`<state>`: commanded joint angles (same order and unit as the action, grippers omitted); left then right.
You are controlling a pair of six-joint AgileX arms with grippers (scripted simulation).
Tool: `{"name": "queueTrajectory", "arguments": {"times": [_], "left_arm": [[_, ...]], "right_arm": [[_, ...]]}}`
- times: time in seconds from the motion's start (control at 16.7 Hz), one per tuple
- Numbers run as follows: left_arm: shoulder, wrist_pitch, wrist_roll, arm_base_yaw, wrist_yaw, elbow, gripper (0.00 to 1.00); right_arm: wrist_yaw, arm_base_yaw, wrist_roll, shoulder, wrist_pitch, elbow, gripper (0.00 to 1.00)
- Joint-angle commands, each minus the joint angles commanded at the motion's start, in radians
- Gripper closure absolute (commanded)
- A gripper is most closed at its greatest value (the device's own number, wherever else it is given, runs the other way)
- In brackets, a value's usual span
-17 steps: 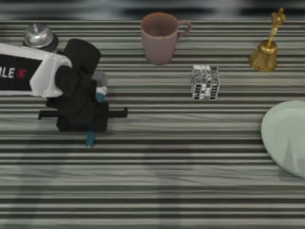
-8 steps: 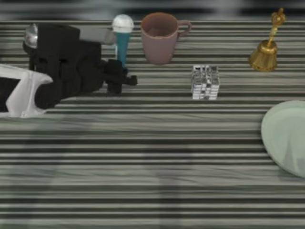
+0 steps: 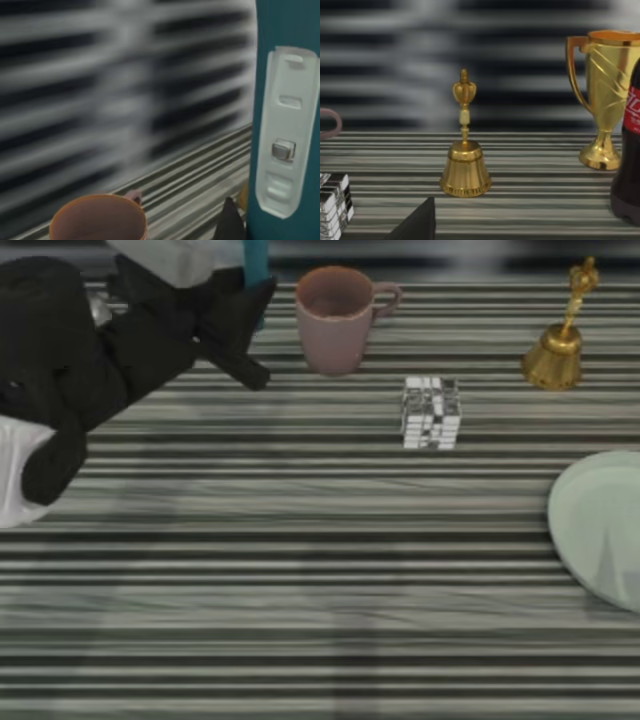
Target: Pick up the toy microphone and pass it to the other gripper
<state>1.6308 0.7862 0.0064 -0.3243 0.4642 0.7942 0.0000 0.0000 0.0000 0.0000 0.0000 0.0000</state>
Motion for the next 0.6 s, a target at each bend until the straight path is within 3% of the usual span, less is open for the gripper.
{"name": "queueTrajectory", "arguments": {"times": [0.42,0.6], "left_arm": [[-0.016,0.033,0.011,-0.006,0.010,-0.007,1.00],[-0.021,0.066,-0.008,-0.069,-0.057,-0.021,1.00]], "right_arm": [[0.000,0.000,0.000,0.000,0.000,0.000,0.00],[0.000,0.000,0.000,0.000,0.000,0.000,0.00]]}}
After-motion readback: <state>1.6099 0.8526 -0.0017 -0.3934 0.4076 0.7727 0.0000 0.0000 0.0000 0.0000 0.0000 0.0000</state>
